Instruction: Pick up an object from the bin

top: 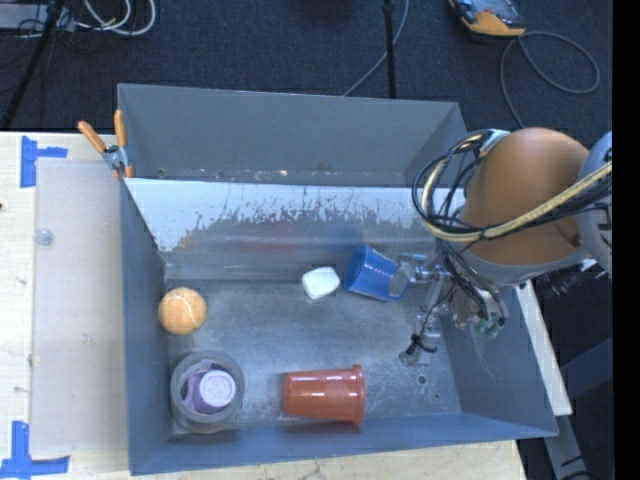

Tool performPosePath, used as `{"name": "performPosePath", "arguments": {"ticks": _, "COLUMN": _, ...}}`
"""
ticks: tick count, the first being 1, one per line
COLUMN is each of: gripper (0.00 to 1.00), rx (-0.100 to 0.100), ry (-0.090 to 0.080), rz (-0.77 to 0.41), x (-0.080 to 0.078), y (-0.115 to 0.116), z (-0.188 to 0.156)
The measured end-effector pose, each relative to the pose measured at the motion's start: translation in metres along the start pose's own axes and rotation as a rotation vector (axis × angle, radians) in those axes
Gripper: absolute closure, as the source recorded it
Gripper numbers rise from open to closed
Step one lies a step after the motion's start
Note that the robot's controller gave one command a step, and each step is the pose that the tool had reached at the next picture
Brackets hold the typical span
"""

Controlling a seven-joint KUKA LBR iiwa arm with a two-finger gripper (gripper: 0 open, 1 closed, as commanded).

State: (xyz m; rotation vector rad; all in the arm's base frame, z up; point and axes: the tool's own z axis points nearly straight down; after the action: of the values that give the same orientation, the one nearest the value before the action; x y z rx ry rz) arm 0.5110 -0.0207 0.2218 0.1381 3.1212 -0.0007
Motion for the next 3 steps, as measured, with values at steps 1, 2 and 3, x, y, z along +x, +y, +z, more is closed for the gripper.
{"name": "performPosePath", "arguments": {"ticks": 1, "gripper": 0.00, "rx": -0.001, "ry": 0.021, "rz": -0.072, "x": 0.009, "y": 0.004, "z": 0.059}}
{"name": "performPosePath", "arguments": {"ticks": 2, "gripper": 0.00, "rx": 0.001, "ry": 0.019, "rz": -0.110, "x": 0.018, "y": 0.026, "z": 0.095}}
{"name": "performPosePath", "arguments": {"ticks": 3, "gripper": 0.00, "rx": -0.002, "ry": 0.018, "rz": -0.028, "x": 0.016, "y": 0.040, "z": 0.116}}
